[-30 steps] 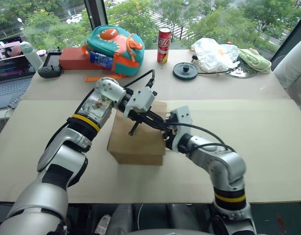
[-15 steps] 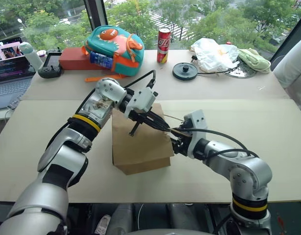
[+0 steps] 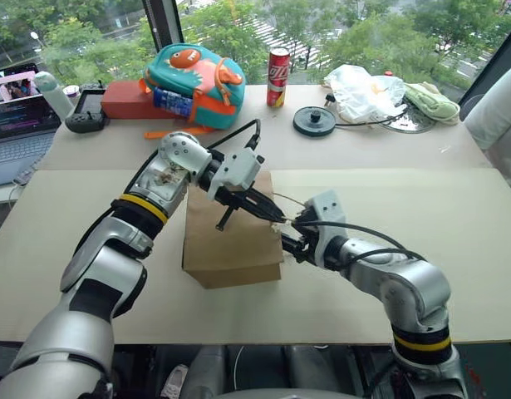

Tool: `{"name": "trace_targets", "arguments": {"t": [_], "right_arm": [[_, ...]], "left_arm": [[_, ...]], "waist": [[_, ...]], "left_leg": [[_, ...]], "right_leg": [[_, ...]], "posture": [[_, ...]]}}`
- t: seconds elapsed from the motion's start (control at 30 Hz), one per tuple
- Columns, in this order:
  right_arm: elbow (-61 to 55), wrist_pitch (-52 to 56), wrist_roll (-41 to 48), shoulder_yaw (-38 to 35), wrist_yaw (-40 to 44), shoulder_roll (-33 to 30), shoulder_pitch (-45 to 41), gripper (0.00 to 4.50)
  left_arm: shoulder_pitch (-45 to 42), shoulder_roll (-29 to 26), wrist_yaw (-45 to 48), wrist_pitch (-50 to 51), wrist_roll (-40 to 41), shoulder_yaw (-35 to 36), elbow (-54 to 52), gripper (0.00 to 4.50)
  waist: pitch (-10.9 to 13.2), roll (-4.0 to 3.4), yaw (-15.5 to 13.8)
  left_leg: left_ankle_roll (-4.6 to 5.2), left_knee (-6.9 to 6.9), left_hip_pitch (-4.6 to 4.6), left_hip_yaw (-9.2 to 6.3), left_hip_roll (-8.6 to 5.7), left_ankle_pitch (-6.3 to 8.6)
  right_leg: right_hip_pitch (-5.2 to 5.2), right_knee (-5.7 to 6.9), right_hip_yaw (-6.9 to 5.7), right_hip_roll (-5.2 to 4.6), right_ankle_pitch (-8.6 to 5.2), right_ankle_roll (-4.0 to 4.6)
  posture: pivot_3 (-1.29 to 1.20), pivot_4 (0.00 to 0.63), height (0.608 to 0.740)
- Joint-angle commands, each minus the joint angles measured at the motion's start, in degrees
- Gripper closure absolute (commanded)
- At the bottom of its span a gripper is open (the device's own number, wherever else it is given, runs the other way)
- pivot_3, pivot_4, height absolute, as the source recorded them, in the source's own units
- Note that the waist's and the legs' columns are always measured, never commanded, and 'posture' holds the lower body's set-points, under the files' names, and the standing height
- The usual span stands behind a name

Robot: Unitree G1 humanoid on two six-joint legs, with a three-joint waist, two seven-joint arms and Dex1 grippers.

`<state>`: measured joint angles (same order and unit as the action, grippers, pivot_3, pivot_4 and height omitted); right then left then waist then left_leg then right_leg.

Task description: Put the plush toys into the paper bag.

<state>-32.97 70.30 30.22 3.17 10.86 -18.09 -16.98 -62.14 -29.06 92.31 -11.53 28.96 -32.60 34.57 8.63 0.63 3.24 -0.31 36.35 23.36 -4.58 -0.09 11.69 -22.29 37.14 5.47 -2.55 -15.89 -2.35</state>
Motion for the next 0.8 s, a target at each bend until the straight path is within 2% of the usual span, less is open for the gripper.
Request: {"name": "trace_targets", "arguments": {"t": [0.03,0.13,0.23,0.4,0.57,0.67,0.7,0.8], "right_arm": [[-5.5,-1.6,1.8,-5.3,4.1,-5.1,4.7,1.09],[-7.7,-2.3,3.0,-8.2,7.8,-9.3,8.8,1.09],[-9.6,-4.0,3.5,-7.0,11.7,-13.9,11.8,1.09],[-7.3,-5.6,1.4,-2.2,10.9,-13.6,9.6,1.09],[-2.7,-7.9,-1.5,3.3,9.8,-10.5,4.0,1.09],[-1.0,-9.2,-3.0,6.2,10.9,-10.7,3.1,1.09],[0.0,-9.4,-3.5,7.1,11.2,-10.8,3.0,1.09],[4.2,-6.3,-5.5,10.1,11.0,-12.6,3.0,1.09]], "left_arm": [[-0.1,-0.8,0.2,0.3,0.0,1.2,-1.5,4.50],[-0.1,-0.9,0.2,0.5,0.0,1.1,-1.6,4.50],[-0.1,-0.8,0.2,0.6,0.0,1.2,-1.6,4.50],[-0.2,-0.6,0.2,0.5,-0.1,1.1,-1.3,4.50],[-0.4,-0.5,0.2,0.5,-0.2,1.2,-1.3,4.50],[-0.5,-0.5,0.2,0.6,-0.4,1.3,-1.0,4.50],[-0.4,-0.5,0.2,0.6,-0.5,1.3,-1.1,4.50],[-0.5,-0.5,0.2,0.6,-0.6,1.4,-1.1,4.50]], "waist": [[0.0,0.00,-0.5],[0.0,0.00,-0.8],[0.0,0.02,-0.7],[0.0,0.03,0.0],[0.0,0.03,0.1],[0.0,0.03,-0.2],[0.0,0.03,-0.4],[0.0,0.03,-0.7]], "left_leg": [[0.00,0.00,0.03,0.01,-0.02,0.00],[0.00,0.01,0.10,0.01,-0.03,0.00],[0.00,0.02,0.03,0.02,-0.01,0.00],[0.15,0.01,-0.16,0.06,0.09,-0.08],[0.21,0.01,-0.13,0.06,0.07,-0.13],[0.22,0.00,-0.08,0.03,0.04,-0.13],[0.22,0.00,-0.07,0.03,0.03,-0.13],[0.22,0.00,-0.02,0.03,0.01,-0.12]], "right_leg": [[0.00,0.00,0.00,-0.03,0.00,0.00],[0.00,-0.02,-0.01,-0.05,0.00,0.00],[0.01,-0.07,-0.01,-0.03,0.00,0.00],[0.06,0.03,0.02,0.11,-0.13,-0.21],[0.06,0.02,0.02,0.10,-0.19,-0.32],[0.05,0.01,0.00,0.07,-0.13,-0.22],[0.05,0.01,0.00,0.06,0.02,0.04],[0.04,-0.04,0.00,0.03,0.03,0.05]], "posture": [[0.00,0.150,0.740],[0.00,0.150,0.740],[0.00,0.150,0.740],[0.00,0.150,0.740],[0.00,0.150,0.740],[0.00,0.150,0.740],[0.00,0.150,0.740],[0.00,0.150,0.740]]}}
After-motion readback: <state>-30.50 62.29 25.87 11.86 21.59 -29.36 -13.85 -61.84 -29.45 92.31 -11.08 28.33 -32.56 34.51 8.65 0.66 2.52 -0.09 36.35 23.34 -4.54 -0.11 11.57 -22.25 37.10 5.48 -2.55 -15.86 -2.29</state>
